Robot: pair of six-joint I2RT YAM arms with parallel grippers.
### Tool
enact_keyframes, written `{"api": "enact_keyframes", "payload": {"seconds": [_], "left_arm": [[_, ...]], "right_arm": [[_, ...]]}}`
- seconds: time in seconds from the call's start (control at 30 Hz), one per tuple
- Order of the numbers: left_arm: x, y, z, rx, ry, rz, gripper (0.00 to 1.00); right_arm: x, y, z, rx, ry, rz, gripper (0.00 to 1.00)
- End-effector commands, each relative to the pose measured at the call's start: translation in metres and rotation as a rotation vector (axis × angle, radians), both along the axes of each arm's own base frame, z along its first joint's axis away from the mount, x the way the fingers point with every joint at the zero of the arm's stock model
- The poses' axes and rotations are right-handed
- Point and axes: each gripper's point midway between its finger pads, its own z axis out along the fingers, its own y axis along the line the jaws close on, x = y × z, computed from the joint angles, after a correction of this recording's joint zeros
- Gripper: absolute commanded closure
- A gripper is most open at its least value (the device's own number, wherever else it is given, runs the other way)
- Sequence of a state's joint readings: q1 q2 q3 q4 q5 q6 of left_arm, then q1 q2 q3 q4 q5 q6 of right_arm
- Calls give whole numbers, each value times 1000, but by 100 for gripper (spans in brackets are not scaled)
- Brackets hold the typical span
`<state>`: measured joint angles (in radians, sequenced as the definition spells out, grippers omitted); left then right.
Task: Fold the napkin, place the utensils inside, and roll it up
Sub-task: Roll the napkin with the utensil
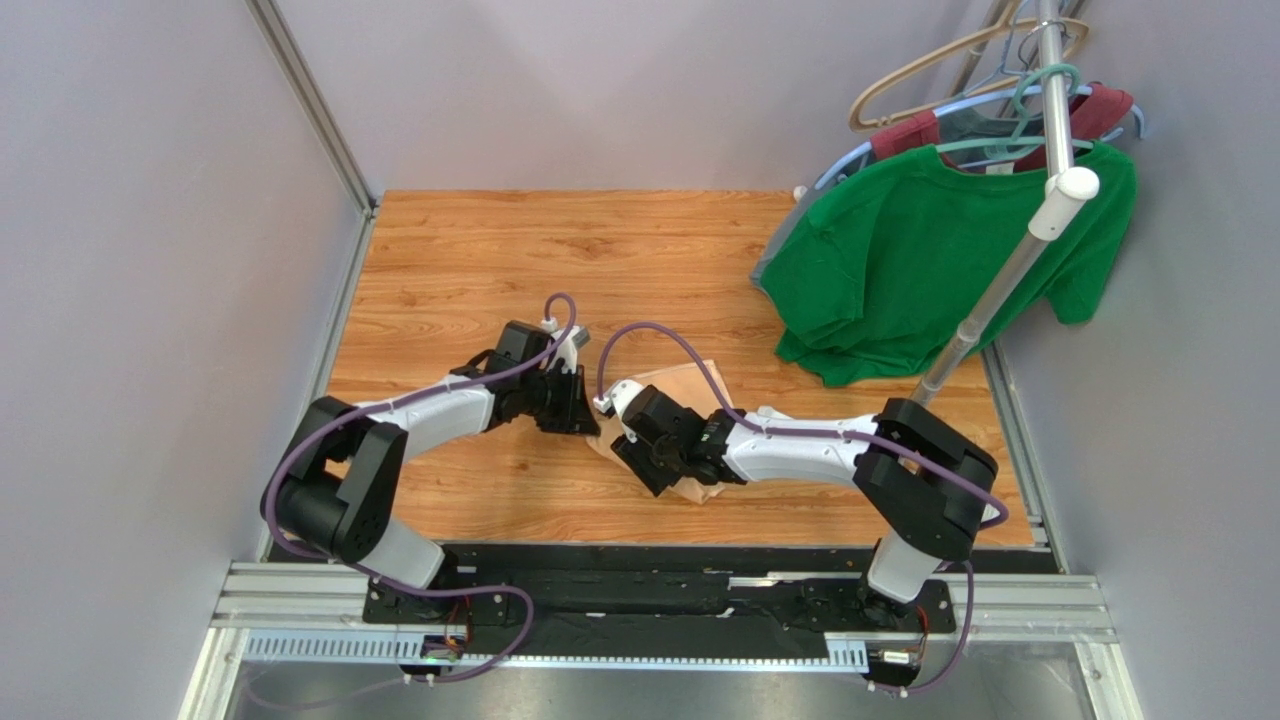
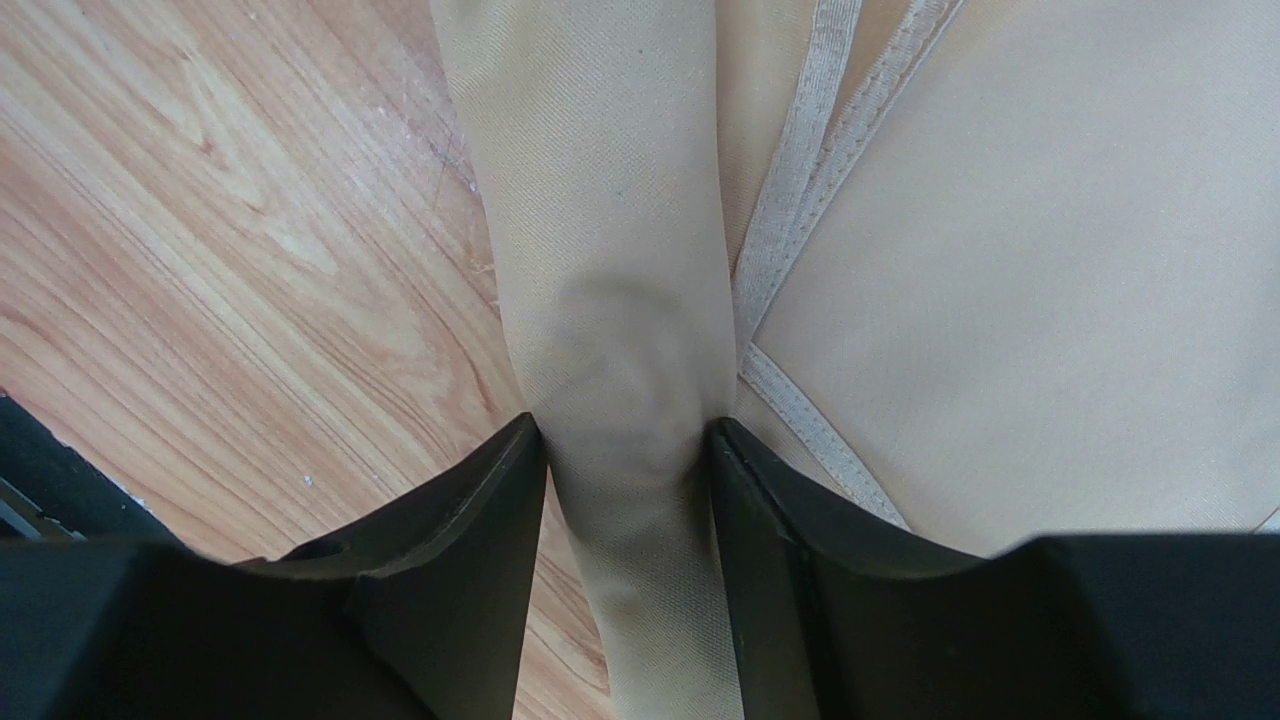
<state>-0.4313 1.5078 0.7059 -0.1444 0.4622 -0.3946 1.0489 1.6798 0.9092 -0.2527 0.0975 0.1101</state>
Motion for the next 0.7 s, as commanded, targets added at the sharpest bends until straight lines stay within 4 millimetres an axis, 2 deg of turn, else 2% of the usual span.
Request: {"api": "enact_keyframes", "payload": {"seconds": [0.0,0.03,0.07,0.13,0.17,0.23,0.27,0.37,0.53,0.57,0.67], "left_arm": [[4,-4,16,-41,-57,-13,94],[5,-4,16,-40,-61,-4,89],[4,-3,17,-38,-66,1,76],[8,1,26,-31,-106,25,62],[7,4,28,-24,-117,39,51],[12,10,43,-23,-183,78,40],[12,12,53,-36,-224,92,38],[14,22,64,-33,-291,141,35],[11,32,63,-24,-342,170,35],[12,31,67,-39,-363,169,35],[7,28,63,-59,-363,148,36]], "right_arm": [[-24,-16,-39,-56,135,-31,57],[-25,-16,-41,-54,142,-28,60],[-27,-14,-42,-43,150,-21,67],[-35,-12,-44,-22,187,1,71],[-38,-8,-42,7,207,17,74],[-44,-7,-42,44,256,35,77],[-44,-4,-41,69,268,41,78],[-48,-1,-39,128,326,66,81],[-51,2,-36,206,430,95,84],[-51,1,-36,208,441,98,85],[-49,2,-36,219,492,106,86]]}}
